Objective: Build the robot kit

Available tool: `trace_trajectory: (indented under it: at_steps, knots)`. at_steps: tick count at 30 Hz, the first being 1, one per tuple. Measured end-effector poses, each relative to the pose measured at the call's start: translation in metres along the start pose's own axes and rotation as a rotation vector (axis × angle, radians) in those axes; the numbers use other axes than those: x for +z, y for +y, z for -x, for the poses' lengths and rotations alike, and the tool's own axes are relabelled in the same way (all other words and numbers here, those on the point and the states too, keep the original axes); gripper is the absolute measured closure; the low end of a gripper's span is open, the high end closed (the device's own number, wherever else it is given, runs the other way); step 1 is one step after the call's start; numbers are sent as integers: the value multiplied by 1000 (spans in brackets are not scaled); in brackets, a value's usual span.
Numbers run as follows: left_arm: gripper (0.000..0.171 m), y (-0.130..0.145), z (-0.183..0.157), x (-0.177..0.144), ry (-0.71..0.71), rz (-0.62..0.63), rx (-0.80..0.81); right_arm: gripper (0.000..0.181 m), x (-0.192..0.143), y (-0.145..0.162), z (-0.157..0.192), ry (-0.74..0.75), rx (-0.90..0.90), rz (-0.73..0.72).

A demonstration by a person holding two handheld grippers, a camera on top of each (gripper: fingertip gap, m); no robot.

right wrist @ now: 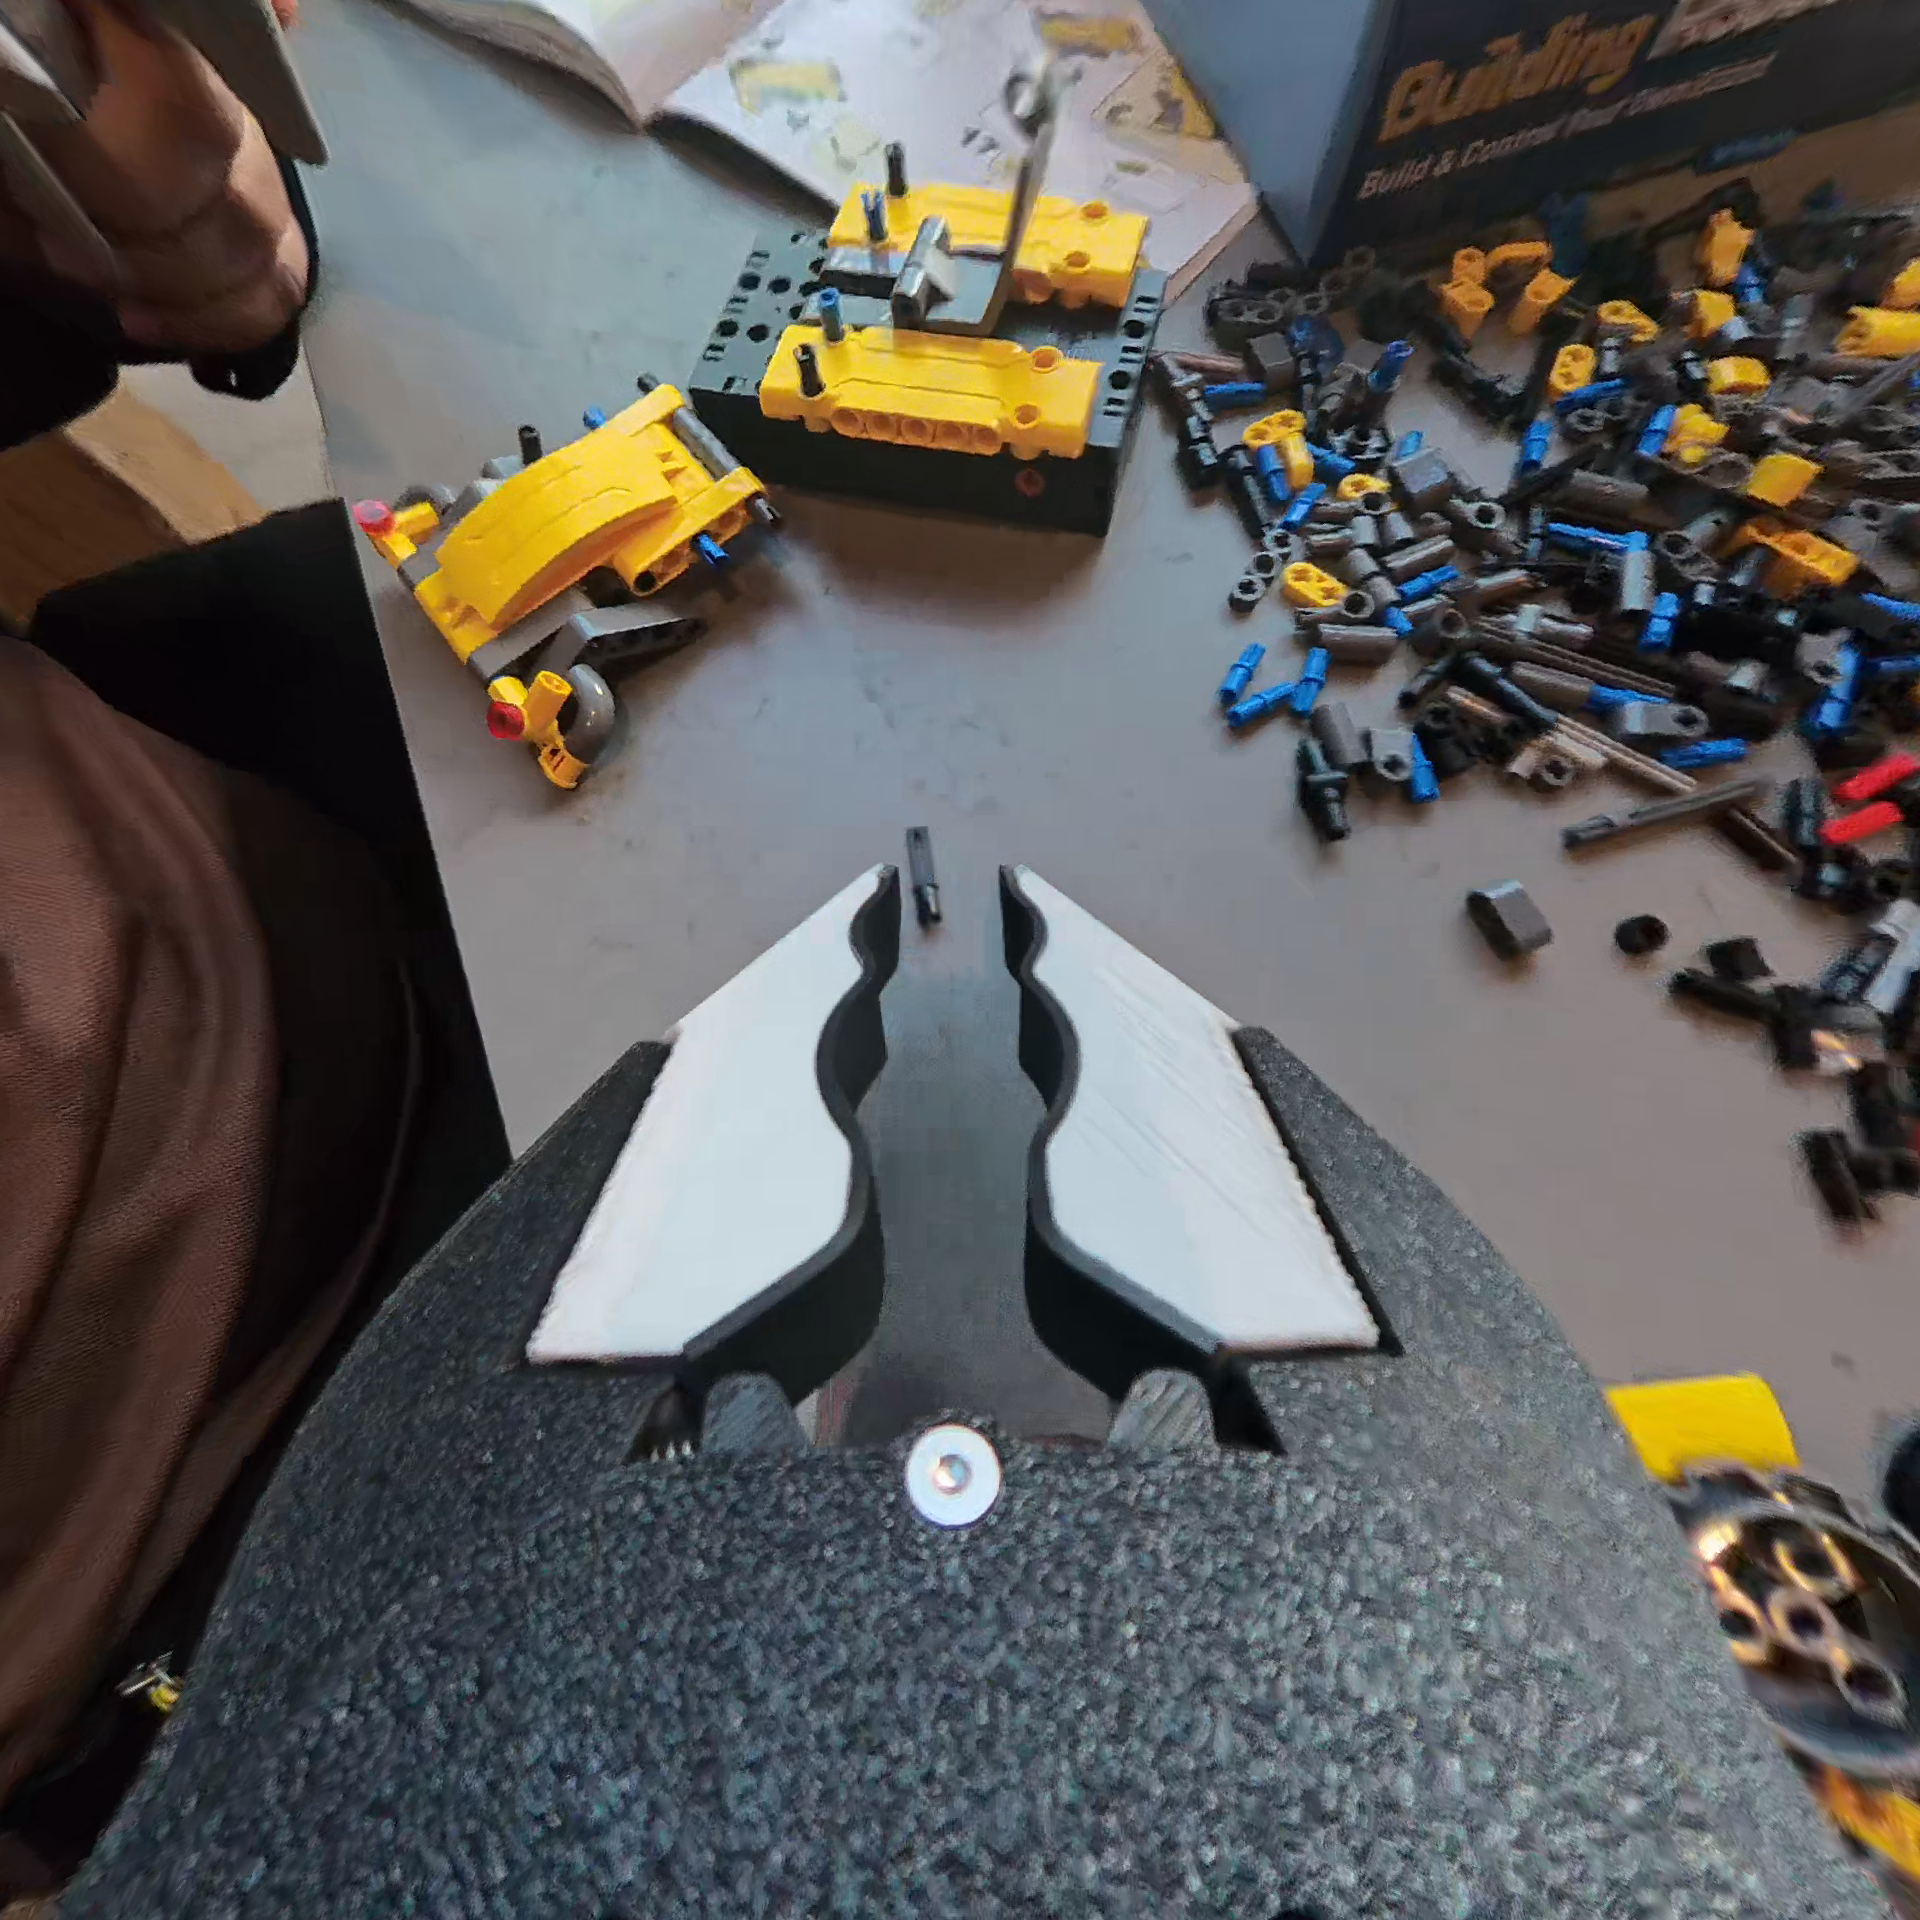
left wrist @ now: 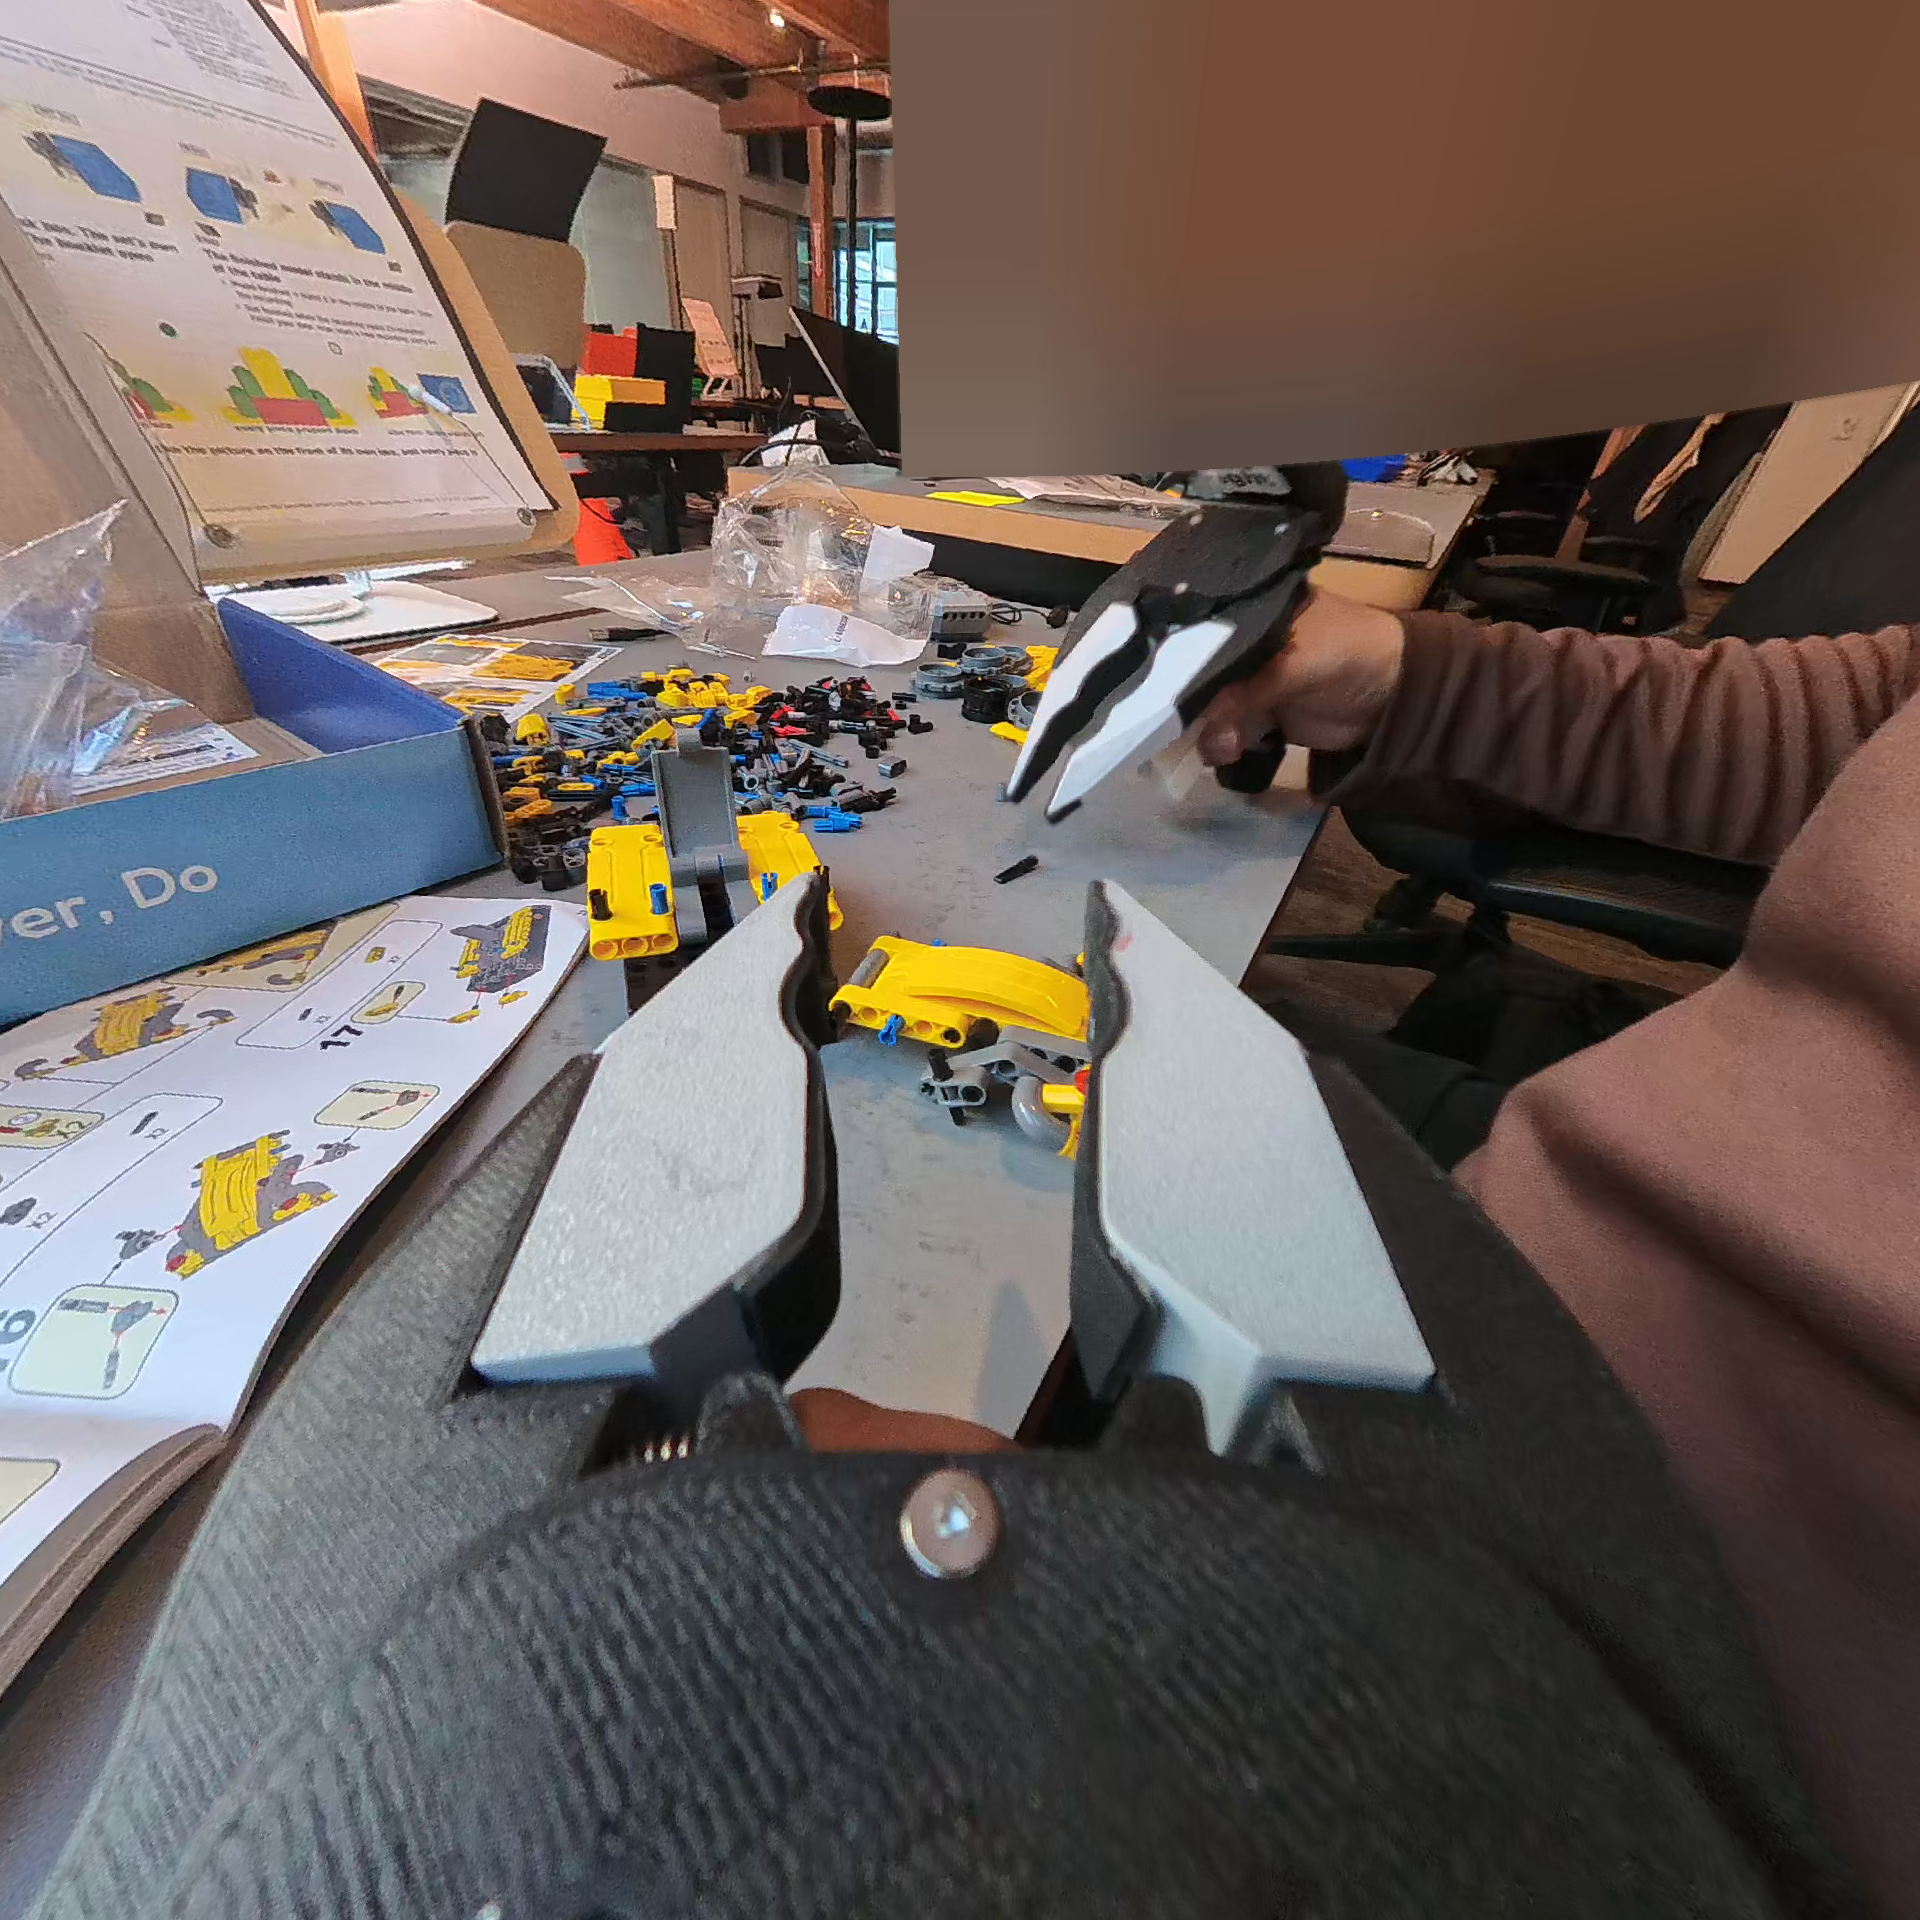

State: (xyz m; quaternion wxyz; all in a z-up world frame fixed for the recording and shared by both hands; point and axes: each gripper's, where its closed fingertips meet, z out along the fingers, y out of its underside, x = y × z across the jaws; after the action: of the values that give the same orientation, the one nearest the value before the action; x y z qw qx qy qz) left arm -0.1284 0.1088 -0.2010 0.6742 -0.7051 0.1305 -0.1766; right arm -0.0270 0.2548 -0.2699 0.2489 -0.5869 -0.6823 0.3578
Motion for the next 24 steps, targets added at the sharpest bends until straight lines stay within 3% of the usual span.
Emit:
trace_trajectory:
  at_steps: [4,7,18,24]
  knots:
    - [125,-1,0,-1,-4,-7,2,165,-44,11,-41,173,27,-8]
    - [126,1,1,1,-3,8,-2,166,-57,24,-53,197,34,35]
    - [125,3,1,3,-3,26,-8,161,-22,38,-59,104,15,177]
    - [125,1,1,1,4,9,-16,176,-9,33,-42,27,51,169]
